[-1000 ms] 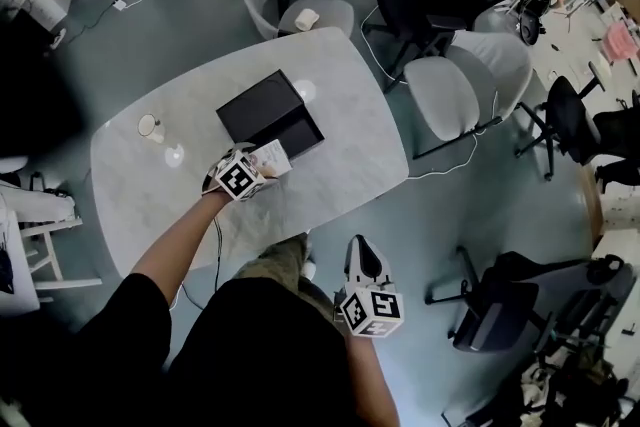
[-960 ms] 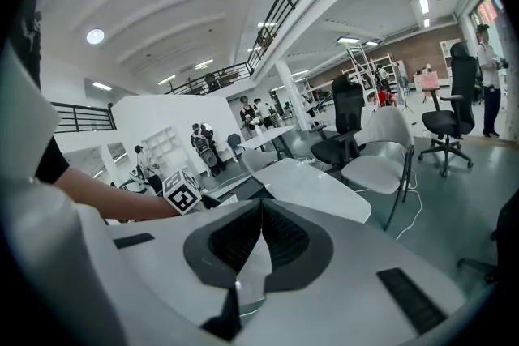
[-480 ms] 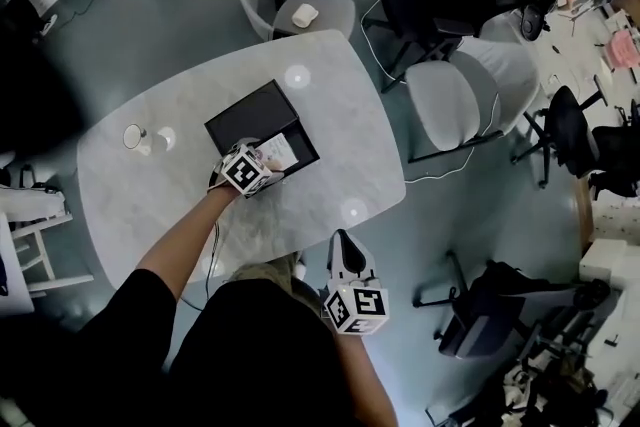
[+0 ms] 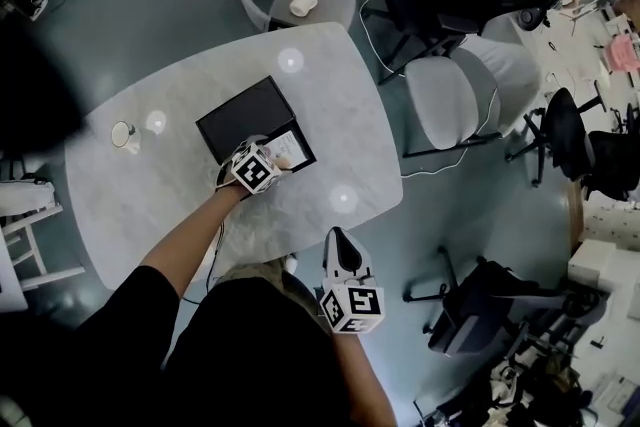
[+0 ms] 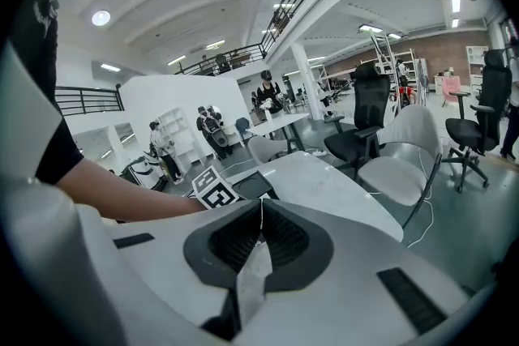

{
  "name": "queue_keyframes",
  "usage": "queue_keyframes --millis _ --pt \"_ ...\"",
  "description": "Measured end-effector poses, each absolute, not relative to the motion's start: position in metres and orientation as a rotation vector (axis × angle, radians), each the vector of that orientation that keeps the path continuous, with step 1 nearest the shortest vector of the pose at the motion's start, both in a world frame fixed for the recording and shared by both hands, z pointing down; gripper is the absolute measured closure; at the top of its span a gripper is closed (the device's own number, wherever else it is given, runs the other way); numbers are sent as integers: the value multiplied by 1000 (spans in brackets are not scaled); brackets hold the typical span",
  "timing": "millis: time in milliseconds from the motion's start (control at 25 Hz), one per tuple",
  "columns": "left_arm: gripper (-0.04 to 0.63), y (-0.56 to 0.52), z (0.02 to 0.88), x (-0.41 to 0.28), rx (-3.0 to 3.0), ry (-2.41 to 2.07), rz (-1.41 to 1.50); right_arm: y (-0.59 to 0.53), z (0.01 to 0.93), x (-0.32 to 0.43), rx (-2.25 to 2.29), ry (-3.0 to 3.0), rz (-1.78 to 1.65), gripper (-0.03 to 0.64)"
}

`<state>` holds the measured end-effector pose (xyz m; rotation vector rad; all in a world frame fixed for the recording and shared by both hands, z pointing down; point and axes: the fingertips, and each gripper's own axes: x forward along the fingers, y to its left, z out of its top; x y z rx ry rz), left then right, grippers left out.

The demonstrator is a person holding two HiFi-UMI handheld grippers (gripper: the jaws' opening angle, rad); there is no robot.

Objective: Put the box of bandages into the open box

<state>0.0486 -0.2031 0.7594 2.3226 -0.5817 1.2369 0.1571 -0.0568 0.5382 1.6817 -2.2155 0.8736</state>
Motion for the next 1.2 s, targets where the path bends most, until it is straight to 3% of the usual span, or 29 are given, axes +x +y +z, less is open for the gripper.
queue_keyframes --millis 760,1200 --pt "147 -196 745 44 2270 -694 1067 -8 544 189 1801 -2129 897 604" --pt "149 -132 629 11 2374 -837 810 4 498 199 1867 -2249 763 604"
